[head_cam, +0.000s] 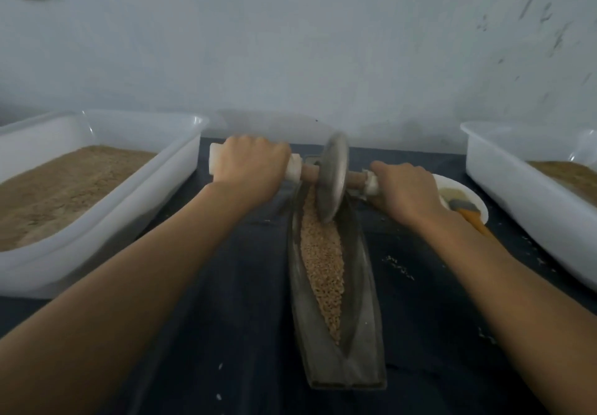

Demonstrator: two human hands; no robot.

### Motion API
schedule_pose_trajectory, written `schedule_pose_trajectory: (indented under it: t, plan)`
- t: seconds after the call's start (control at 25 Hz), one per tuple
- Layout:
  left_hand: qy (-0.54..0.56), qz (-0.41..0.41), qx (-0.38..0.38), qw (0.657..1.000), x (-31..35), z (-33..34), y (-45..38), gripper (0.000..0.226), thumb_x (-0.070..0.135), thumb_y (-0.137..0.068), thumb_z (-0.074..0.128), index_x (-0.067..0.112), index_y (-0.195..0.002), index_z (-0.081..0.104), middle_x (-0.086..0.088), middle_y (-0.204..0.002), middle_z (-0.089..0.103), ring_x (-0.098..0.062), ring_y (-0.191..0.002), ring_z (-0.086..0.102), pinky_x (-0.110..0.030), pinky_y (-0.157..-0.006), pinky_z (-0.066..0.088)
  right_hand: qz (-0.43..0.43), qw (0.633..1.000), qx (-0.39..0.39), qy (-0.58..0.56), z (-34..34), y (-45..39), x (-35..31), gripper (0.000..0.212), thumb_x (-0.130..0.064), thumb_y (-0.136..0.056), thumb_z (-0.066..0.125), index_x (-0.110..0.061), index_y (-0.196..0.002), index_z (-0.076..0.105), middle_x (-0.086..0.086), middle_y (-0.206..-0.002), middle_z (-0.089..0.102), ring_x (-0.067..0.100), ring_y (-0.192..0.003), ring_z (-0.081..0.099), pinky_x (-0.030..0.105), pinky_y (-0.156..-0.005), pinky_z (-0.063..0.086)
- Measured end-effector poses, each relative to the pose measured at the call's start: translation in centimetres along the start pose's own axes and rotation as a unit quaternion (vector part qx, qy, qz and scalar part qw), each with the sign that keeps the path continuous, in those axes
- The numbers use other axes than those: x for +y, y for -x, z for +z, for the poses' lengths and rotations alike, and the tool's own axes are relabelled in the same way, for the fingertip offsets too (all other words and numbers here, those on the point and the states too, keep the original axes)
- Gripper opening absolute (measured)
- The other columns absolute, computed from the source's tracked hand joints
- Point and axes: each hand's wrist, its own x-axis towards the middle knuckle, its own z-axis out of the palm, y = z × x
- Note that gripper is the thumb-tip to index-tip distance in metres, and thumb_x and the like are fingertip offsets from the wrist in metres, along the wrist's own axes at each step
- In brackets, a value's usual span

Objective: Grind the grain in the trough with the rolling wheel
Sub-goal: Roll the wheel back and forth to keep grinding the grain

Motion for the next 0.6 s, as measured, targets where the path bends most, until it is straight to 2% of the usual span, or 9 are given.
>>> schedule_pose_trajectory:
  t: [0.08,0.12,0.2,0.28,0.36,0.44,0.52,0.6]
  plan:
    - [0.026,0.016,0.013,0.999,0.0,-0.6,0.9,0.015,0.023,-0.085,0.059,0.022,-0.096,0.049,-0.003,-0.094,0.066,-0.03,-0.086,0.064,-0.033,-0.06,0.033,-0.004,1.0,-0.019,-0.007,-0.1,1.2,0.2,0.026,-0.039,-0.086,0.06,-0.022,-0.089,0.039,0.009,-0.089,0.064,0.035,-0.081,0.059,0.039,-0.065,0.042]
    - [0.044,0.031,0.014,0.998,-0.2,-0.7,2.6,0.02,0.026,-0.083,0.062,0.024,-0.092,0.044,-0.001,-0.088,0.064,-0.027,-0.08,0.063,-0.032,-0.058,0.034,-0.024,1.0,-0.008,-0.01,-0.4,2.9,0.5,0.028,-0.039,-0.084,0.061,-0.027,-0.084,0.036,0.002,-0.081,0.063,0.029,-0.072,0.058,0.037,-0.06,0.042]
    - [0.076,0.074,0.027,0.994,-0.8,-1.2,7.6,0.042,0.031,-0.068,0.074,0.029,-0.081,0.035,0.006,-0.067,0.051,-0.021,-0.057,0.054,-0.027,-0.048,0.03,-0.105,0.993,0.054,-0.004,-2.1,7.8,0.4,0.044,-0.036,-0.068,0.073,-0.035,-0.076,0.03,-0.011,-0.06,0.047,0.011,-0.049,0.04,0.027,-0.045,0.033]
    - [0.114,0.111,0.07,0.985,-1.6,-2.3,11.6,0.063,0.028,-0.046,0.082,0.031,-0.074,0.027,0.009,-0.052,0.041,-0.019,-0.039,0.042,-0.022,-0.044,0.019,-0.162,0.982,0.093,-0.008,-4.4,11.7,0.1,0.056,-0.037,-0.048,0.078,-0.036,-0.073,0.028,-0.014,-0.053,0.036,0.008,-0.043,0.024,0.021,-0.038,0.022]
    - [0.109,0.111,0.069,0.985,-2.3,-2.7,12.9,0.066,0.027,-0.038,0.081,0.032,-0.072,0.025,0.008,-0.047,0.04,-0.021,-0.033,0.037,-0.02,-0.044,0.014,-0.178,0.981,0.08,-0.004,-5.5,13.0,0.1,0.061,-0.04,-0.037,0.077,-0.035,-0.072,0.026,-0.014,-0.051,0.03,0.009,-0.04,0.023,0.02,-0.037,0.018]
    - [0.067,0.09,0.021,0.994,-1.7,-2.8,11.8,0.061,0.029,-0.039,0.081,0.031,-0.069,0.028,0.008,-0.046,0.042,-0.018,-0.034,0.032,-0.019,-0.046,0.006,-0.171,0.985,0.036,-0.001,-5.1,11.7,-0.1,0.06,-0.04,-0.045,0.078,-0.035,-0.072,0.024,-0.014,-0.052,0.028,0.01,-0.041,0.03,0.023,-0.037,0.021]
    - [0.001,0.058,-0.001,0.998,-0.7,-1.9,8.8,0.049,0.034,-0.056,0.078,0.029,-0.072,0.032,0.007,-0.056,0.052,-0.018,-0.043,0.046,-0.023,-0.045,0.008,-0.117,0.993,0.015,0.011,-3.2,8.0,-0.1,0.044,-0.042,-0.068,0.071,-0.035,-0.075,0.028,-0.012,-0.058,0.039,0.014,-0.054,0.047,0.03,-0.045,0.029]
    - [-0.015,0.015,0.043,0.999,0.0,-0.4,4.8,0.036,0.033,-0.074,0.067,0.026,-0.08,0.033,0.007,-0.072,0.061,-0.018,-0.063,0.061,-0.027,-0.046,0.015,-0.037,0.999,-0.022,-0.013,-1.5,3.9,0.0,0.027,-0.044,-0.082,0.06,-0.031,-0.083,0.036,-0.006,-0.076,0.057,0.023,-0.074,0.059,0.034,-0.058,0.037]
